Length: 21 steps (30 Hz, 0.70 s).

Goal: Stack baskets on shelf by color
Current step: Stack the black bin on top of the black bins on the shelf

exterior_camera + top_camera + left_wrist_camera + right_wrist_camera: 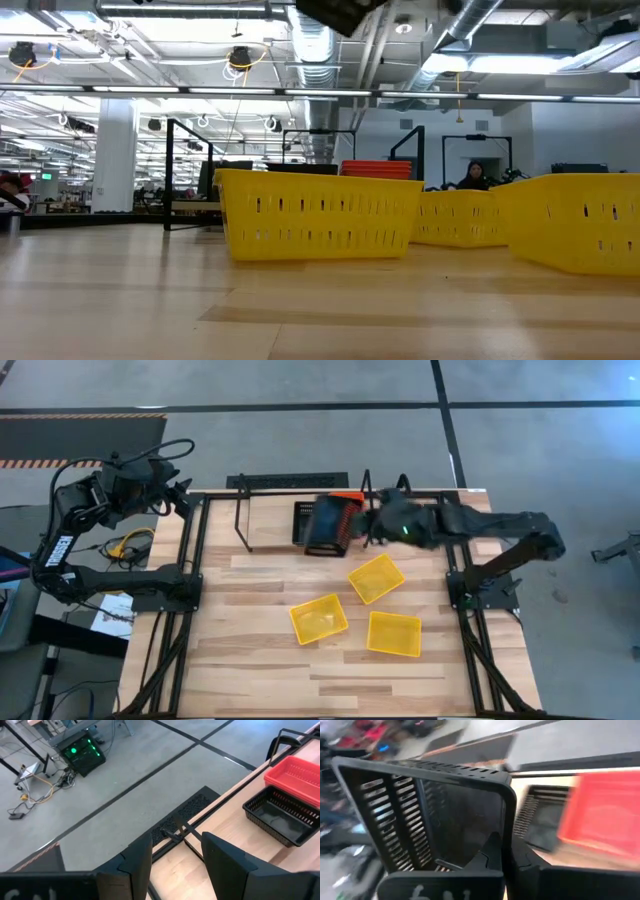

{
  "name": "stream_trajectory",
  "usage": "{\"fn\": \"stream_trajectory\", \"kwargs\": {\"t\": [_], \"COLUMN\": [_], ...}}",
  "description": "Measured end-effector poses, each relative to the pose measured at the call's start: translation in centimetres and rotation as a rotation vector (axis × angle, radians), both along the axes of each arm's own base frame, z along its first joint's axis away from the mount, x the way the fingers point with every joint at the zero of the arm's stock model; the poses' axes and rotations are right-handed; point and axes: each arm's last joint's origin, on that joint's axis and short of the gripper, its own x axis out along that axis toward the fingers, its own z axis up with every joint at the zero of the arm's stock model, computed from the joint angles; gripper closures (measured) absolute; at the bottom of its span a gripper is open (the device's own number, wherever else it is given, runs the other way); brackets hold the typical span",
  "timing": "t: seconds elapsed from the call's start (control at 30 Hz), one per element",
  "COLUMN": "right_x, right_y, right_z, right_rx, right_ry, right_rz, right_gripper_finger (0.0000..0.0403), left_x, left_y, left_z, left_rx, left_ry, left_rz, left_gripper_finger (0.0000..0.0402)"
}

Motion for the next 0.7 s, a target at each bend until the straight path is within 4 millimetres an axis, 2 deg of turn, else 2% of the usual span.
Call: {"fn": "stream_trajectory", "kwargs": {"t": [0.2, 0.4, 0.57, 0.7], "right_x": [2.8, 5.0, 5.9, 7.0], "right_y": [-6.9, -12.9, -16.0, -16.9], "right_z": [-1.9, -5.5, -8.1, -9.7], "right_rx": [0.044, 0.158, 0.245, 0.304], "right_ry": [-0.05, -0.023, 0.105, 0.255], "right_rz": [0.207, 0.345, 0.332, 0.324], "right_gripper_finger": [0.04, 0.04, 0.04, 0.04], "left_x": [0.0, 0.0, 0.0, 0.0], "left_y": [0.0, 0.0, 0.0, 0.0], "left_z": [0.0, 0.0, -0.1, -0.1], "left_rx": [0.0, -0.004, -0.016, -0.023], "left_ry": [0.0, 0.004, -0.018, -0.033], "left_rz": [0.0, 0.0, 0.016, 0.027], "left_gripper_finger": [0.0242, 0.0242, 0.0242, 0.0242]}}
